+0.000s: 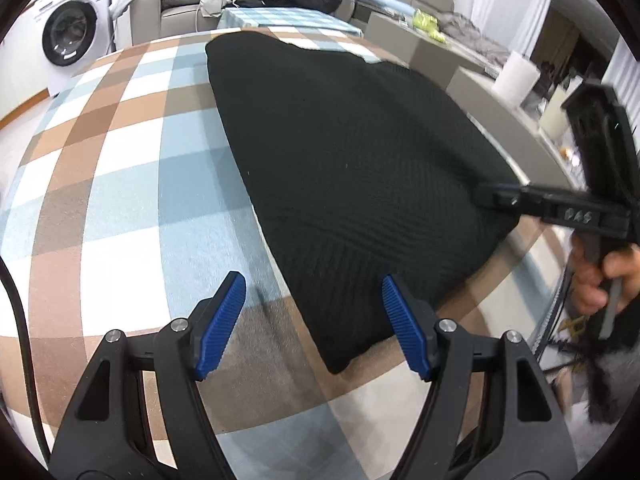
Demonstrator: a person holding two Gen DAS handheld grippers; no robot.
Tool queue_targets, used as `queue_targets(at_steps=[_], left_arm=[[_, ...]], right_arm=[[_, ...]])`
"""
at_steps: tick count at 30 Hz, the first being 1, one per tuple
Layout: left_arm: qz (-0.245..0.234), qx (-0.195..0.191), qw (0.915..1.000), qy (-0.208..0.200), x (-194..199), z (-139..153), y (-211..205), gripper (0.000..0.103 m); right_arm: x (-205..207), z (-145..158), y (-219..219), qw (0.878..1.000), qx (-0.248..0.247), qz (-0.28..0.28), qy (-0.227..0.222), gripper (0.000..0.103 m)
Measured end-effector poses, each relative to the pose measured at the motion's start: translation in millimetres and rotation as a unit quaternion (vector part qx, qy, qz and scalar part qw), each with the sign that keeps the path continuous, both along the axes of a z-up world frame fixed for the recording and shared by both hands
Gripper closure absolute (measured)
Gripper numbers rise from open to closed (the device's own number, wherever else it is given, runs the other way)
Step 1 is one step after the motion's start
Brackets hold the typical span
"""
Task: Fold small clothes
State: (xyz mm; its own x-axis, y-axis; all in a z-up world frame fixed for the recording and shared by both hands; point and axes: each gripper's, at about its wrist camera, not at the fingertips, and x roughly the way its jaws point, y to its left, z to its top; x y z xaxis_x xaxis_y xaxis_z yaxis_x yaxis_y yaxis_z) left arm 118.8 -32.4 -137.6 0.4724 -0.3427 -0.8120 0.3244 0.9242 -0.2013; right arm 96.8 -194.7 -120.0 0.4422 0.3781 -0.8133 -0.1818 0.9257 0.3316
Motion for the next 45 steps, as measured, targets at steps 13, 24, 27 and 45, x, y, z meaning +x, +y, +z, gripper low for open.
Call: queue_targets(at_steps=[13,24,27,45], left_arm=[[0.066,-0.111,0.9913,0.025,50,-4,20,0.035],[0.117,-0.096,0.9885,0.008,90,-5,11,0.094],[0.119,-0.085,0.9893,-0.005,82,-3,15,0.096],[0.176,-0.069,0.9820,-0.006,42,6,103,0.083]], right_arm=[[-3,-1,-41,0.996,0.070,-0.045,0.007,0.059],[-8,-5,-42,0.995,0.095,-0.039,0.001,0.058],[-11,-5,-39,0.995,0.090,-0.035,-0.001,0.058],[36,-12,45,0.992,0.110,0.057,0.024,0.052]])
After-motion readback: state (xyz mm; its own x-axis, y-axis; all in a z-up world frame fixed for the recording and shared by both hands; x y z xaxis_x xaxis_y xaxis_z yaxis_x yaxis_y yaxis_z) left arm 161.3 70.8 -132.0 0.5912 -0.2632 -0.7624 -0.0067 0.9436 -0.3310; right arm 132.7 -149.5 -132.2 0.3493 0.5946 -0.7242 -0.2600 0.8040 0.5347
